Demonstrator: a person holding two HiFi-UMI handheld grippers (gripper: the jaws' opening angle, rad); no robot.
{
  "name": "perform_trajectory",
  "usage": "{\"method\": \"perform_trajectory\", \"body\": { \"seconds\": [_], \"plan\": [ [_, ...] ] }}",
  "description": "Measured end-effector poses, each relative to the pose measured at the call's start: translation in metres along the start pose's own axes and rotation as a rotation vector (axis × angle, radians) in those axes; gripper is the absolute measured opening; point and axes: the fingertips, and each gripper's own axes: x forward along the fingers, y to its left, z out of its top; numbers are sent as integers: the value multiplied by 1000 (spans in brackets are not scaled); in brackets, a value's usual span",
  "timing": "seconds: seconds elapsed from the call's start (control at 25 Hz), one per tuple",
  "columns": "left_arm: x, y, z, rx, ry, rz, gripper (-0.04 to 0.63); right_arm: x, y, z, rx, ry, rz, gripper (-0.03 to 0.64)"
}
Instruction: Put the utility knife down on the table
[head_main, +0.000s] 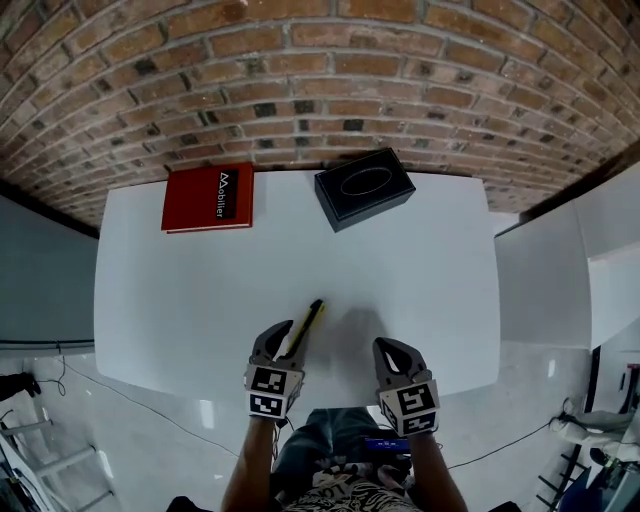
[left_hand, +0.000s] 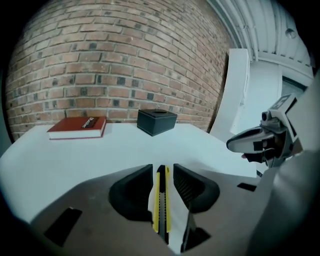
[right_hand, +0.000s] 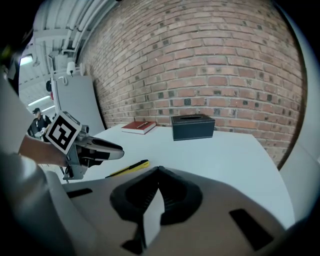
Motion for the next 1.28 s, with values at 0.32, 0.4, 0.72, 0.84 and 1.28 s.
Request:
{"method": "perform_trajectory", "body": {
  "seconds": [0.32, 0.4, 0.72, 0.84, 1.28],
  "plan": [
    [-41, -14, 42, -14, -131, -4, 98, -28, 19, 35, -45, -118, -10, 0],
    [-53, -15, 50, -24, -163, 9, 54, -35, 25, 44, -55, -142, -7, 0],
    [-89, -13, 85, -27, -287, 63, 26, -63, 39, 74, -80, -244, -19, 0],
    [-102, -12, 103, -54, -350, 53, 21, -70, 41, 83, -71, -276, -20, 0],
    [-159, -18, 124, -64, -475, 51, 17, -106, 59, 108, -65, -402, -25, 0]
  ]
}}
